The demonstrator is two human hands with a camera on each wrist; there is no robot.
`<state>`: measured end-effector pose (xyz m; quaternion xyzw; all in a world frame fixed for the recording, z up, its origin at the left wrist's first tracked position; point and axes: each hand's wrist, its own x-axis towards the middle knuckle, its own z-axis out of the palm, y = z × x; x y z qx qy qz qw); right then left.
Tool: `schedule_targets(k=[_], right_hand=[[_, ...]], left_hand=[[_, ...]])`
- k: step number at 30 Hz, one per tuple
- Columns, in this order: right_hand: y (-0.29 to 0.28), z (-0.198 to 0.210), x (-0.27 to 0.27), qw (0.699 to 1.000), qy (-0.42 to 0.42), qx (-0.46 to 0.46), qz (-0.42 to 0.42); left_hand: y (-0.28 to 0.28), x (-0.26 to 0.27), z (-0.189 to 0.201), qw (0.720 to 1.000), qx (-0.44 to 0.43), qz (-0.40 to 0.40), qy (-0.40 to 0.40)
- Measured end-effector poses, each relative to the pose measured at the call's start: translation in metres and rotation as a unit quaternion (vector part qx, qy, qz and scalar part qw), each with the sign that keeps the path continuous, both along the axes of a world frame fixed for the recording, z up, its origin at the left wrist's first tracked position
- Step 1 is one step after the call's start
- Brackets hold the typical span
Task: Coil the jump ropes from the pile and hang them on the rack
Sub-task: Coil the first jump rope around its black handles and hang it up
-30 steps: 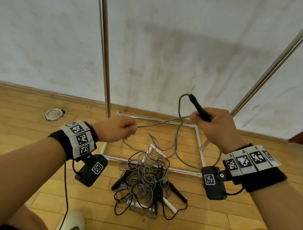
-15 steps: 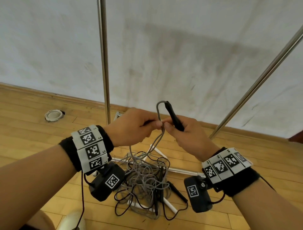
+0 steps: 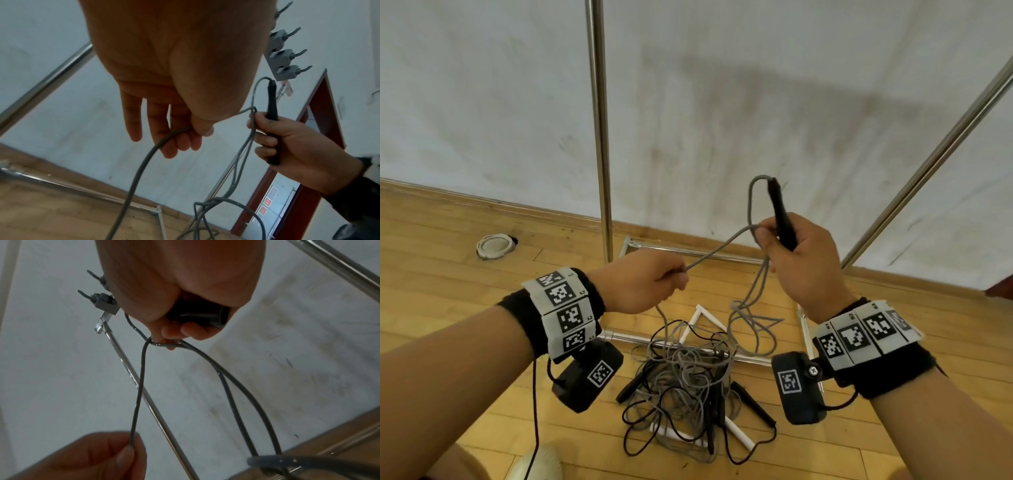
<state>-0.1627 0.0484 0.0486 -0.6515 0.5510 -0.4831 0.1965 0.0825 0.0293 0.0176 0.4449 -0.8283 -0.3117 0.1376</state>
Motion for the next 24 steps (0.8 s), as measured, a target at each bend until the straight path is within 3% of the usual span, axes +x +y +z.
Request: schedule_targets(k=[7, 12, 19, 24], right_hand=[[-0.010, 0.003, -0.029, 0.999, -0.001, 0.000, -0.051], [-0.011, 0.001, -0.035, 0.995, 0.040, 0.018, -0.085], [0.007, -0.005, -0.015, 0.994, 0.056, 0.089, 0.042], [0.017, -0.011, 0.018, 0.983, 0.141, 0.050, 0.106]], left_hand=[[-0.011, 0.017, 0.000, 0.998, 0.009, 0.031, -0.059], [-0.012, 0.016, 0.008, 0.998, -0.009, 0.052, -0.038], [0.003, -0.003, 0.023, 0.993, -0.100, 0.039, -0.052], [0.019, -0.018, 0.034, 0.993, -0.120, -0.006, -0.011]])
